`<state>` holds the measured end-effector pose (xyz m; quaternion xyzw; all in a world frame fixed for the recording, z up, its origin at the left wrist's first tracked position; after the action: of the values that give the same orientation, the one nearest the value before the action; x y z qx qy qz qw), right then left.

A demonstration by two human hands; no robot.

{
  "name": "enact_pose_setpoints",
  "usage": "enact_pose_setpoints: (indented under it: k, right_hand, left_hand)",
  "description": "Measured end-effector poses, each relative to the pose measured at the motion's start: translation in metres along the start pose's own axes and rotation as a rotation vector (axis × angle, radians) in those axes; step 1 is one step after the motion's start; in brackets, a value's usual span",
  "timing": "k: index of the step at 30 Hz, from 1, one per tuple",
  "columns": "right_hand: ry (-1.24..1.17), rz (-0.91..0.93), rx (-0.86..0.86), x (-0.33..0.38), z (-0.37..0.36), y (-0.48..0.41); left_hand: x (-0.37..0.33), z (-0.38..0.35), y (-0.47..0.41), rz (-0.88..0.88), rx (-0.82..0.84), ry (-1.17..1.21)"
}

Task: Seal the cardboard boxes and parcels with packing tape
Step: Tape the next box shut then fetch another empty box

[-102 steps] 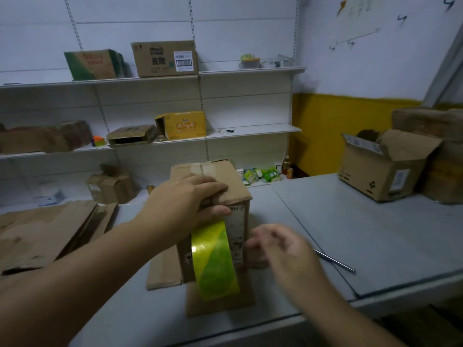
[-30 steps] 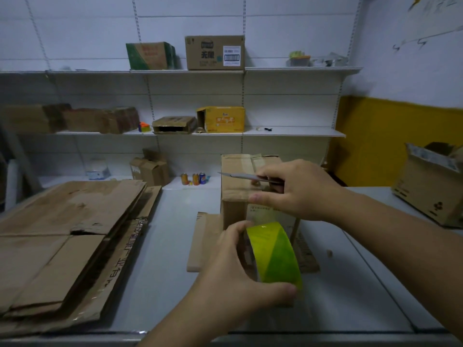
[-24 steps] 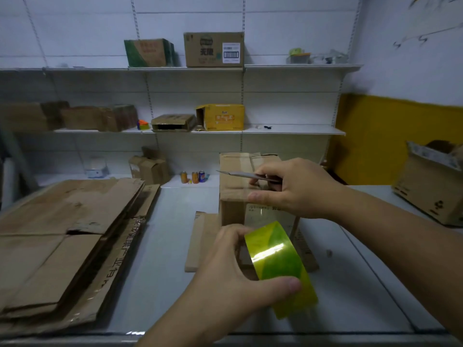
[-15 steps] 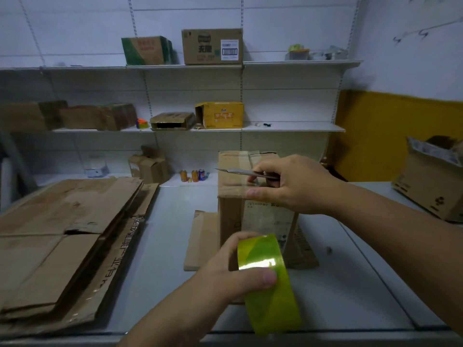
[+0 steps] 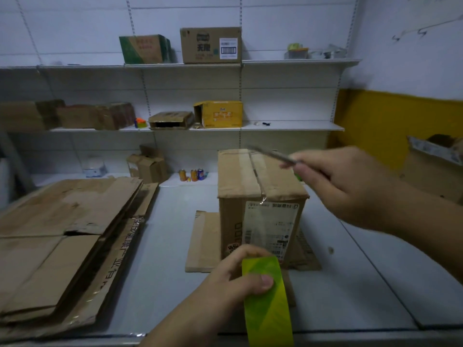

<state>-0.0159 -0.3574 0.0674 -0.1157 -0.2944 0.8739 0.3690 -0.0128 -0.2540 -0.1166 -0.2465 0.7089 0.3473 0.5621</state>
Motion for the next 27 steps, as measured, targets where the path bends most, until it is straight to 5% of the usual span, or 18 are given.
enact_pose_setpoints:
  k: [6, 19, 27]
  right_hand:
    - [0.291, 0.175, 0.29, 0.015, -0.045, 0.044]
    - [0.368, 0.263, 0.181, -0.001, -0.058, 0.054]
    - [0.318, 0.156, 0.237, -0.009, -0.055, 0.067]
  left_hand:
    - [-0.008, 0.006, 0.001, -0.063, -0.072, 0.022]
    - [-0.01, 0.005, -0.002, -0.029, -0.031, 0.056]
    - [-0.005, 0.01, -0.008, -0.014, -0.053, 0.043]
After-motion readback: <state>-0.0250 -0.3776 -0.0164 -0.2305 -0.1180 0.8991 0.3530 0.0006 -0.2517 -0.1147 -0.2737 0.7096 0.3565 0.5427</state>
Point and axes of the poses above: each hand's wrist, its own y-axis away from the middle knuckle, its own z-axis out of the back of the hand, x = y × z, the point moved 10 cm from there along -y, towards the middle knuckle, and after that the axes turned 8 degrees about z, right-handed, at the moved point
